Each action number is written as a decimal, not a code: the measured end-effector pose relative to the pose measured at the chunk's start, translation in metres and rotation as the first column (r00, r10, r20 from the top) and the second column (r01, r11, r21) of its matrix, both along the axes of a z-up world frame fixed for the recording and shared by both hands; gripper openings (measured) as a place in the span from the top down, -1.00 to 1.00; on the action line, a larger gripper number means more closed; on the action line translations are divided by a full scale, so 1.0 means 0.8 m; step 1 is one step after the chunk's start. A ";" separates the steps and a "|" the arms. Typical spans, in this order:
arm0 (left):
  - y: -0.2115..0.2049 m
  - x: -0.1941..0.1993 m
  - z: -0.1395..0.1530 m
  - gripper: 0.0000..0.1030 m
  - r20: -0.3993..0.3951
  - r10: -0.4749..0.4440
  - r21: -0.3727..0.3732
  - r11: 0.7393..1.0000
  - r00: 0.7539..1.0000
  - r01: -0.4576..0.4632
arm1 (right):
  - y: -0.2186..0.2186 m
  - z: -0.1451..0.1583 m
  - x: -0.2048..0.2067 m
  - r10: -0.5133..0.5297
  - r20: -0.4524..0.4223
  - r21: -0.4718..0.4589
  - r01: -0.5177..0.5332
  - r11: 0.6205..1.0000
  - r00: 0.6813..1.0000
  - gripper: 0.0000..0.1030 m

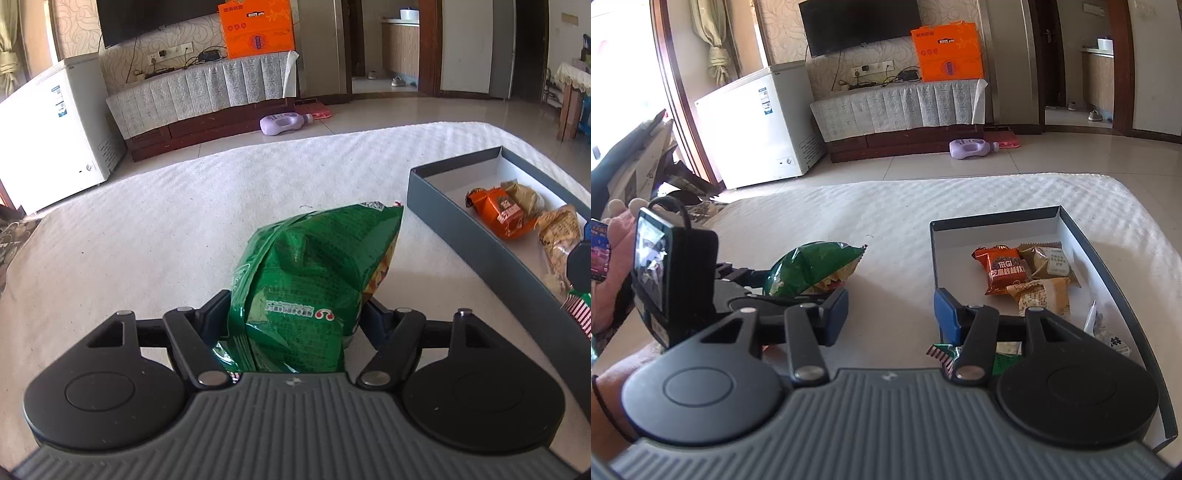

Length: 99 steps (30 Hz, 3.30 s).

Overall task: Organize snacks
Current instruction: 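Grasp the green chip bag with the left gripper while the right grasps the red candy bar, then carry the green bag and the red candy bar over the grey box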

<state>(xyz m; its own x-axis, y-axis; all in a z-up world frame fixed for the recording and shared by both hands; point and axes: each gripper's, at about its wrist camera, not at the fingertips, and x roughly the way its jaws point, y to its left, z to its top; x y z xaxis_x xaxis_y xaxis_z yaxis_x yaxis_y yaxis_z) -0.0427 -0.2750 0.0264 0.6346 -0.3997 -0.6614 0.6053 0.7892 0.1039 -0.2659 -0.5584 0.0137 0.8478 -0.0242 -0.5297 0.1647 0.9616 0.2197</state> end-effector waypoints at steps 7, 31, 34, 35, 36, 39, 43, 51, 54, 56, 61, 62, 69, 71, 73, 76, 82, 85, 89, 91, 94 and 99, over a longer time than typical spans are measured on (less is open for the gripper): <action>0.013 0.001 0.023 -0.39 -0.001 0.031 -0.084 0.996 1.000 -0.031 | 0.010 -0.003 0.007 0.044 -0.021 -0.019 -0.044 0.999 0.999 -0.05; 0.159 0.013 0.080 -0.39 0.018 0.189 -0.153 0.971 0.982 -0.184 | 0.180 -0.068 0.117 0.445 -0.149 -0.251 -0.469 0.847 0.883 -0.05; 0.161 0.015 0.077 -0.39 0.013 0.187 -0.148 0.972 0.982 -0.183 | 0.180 -0.072 0.124 0.440 -0.147 -0.219 -0.463 0.859 0.886 -0.08; 0.161 0.018 0.077 -0.39 0.013 0.187 -0.149 0.972 0.982 -0.183 | 0.181 -0.072 0.124 0.438 -0.145 -0.219 -0.460 0.860 0.887 -0.06; 0.161 0.019 0.077 -0.39 0.012 0.187 -0.148 0.972 0.982 -0.183 | 0.182 -0.071 0.123 0.438 -0.148 -0.222 -0.461 0.859 0.887 0.00; 0.160 0.020 0.076 -0.39 0.010 0.186 -0.147 0.972 0.982 -0.183 | 0.179 -0.067 0.121 0.424 -0.157 -0.209 -0.449 0.869 0.892 0.36; 0.153 0.021 0.074 -0.39 0.006 0.191 -0.147 0.971 0.982 -0.188 | 0.168 -0.061 0.112 0.401 -0.181 -0.165 -0.430 0.888 0.898 0.49; 0.138 0.019 0.074 -0.39 0.008 0.176 -0.148 0.974 0.984 -0.173 | 0.137 -0.038 0.074 0.310 -0.165 -0.186 -0.338 0.923 0.936 0.52; 0.134 0.016 0.070 -0.39 0.009 0.171 -0.140 0.976 0.985 -0.169 | 0.118 -0.023 0.057 0.286 -0.118 -0.164 -0.303 0.939 0.951 0.52; 0.130 0.016 0.069 -0.39 0.007 0.172 -0.137 0.976 0.985 -0.170 | 0.108 -0.012 0.045 0.275 -0.090 -0.156 -0.286 0.945 0.957 0.52; 0.119 0.012 0.068 -0.39 0.011 0.165 -0.131 0.978 0.986 -0.162 | 0.087 0.011 0.020 0.256 -0.032 -0.136 -0.258 0.957 0.966 0.52; 0.116 0.011 0.067 -0.39 0.012 0.164 -0.128 0.979 0.986 -0.161 | 0.084 0.014 0.017 0.255 -0.025 -0.132 -0.256 0.958 0.967 0.52; 0.090 0.003 0.068 -0.39 0.018 0.145 -0.117 0.983 0.989 -0.142 | 0.069 0.035 -0.005 0.255 0.026 -0.132 -0.250 0.959 0.967 0.52; 0.084 0.001 0.068 -0.39 0.019 0.138 -0.116 0.984 0.990 -0.135 | 0.067 0.039 -0.012 0.255 0.039 -0.128 -0.248 0.960 0.966 0.52; 0.076 -0.002 0.068 -0.39 0.022 0.131 -0.114 0.985 0.991 -0.128 | 0.061 0.045 -0.018 0.255 0.050 -0.127 -0.247 0.961 0.966 0.52; 0.064 -0.006 0.068 -0.39 0.022 0.121 -0.111 0.987 0.992 -0.117 | 0.055 0.051 -0.027 0.251 0.067 -0.128 -0.241 0.962 0.966 0.52; 0.044 -0.011 0.068 -0.39 0.023 0.103 -0.114 0.988 0.994 -0.099 | 0.038 0.060 -0.041 0.237 0.094 -0.121 -0.226 0.967 0.967 0.52; 0.035 -0.015 0.068 -0.39 0.026 0.093 -0.114 0.989 0.995 -0.089 | 0.030 0.063 -0.048 0.230 0.101 -0.118 -0.218 0.969 0.968 0.52; 0.023 -0.019 0.069 -0.39 0.024 0.083 -0.121 0.990 0.996 -0.079 | 0.017 0.067 -0.055 0.212 0.112 -0.117 -0.199 0.973 0.971 0.52; 0.017 -0.022 0.070 -0.39 0.024 0.076 -0.123 0.990 0.997 -0.073 | 0.009 0.070 -0.060 0.201 0.119 -0.112 -0.188 0.976 0.972 0.52; 0.006 -0.028 0.070 -0.39 0.027 0.062 -0.125 0.990 0.998 -0.058 | -0.001 0.072 -0.066 0.183 0.126 -0.105 -0.171 0.980 0.975 0.52; -0.009 -0.035 0.072 -0.39 0.028 0.045 -0.133 0.990 0.999 -0.041 | -0.015 0.074 -0.077 0.160 0.135 -0.106 -0.146 0.984 0.978 0.52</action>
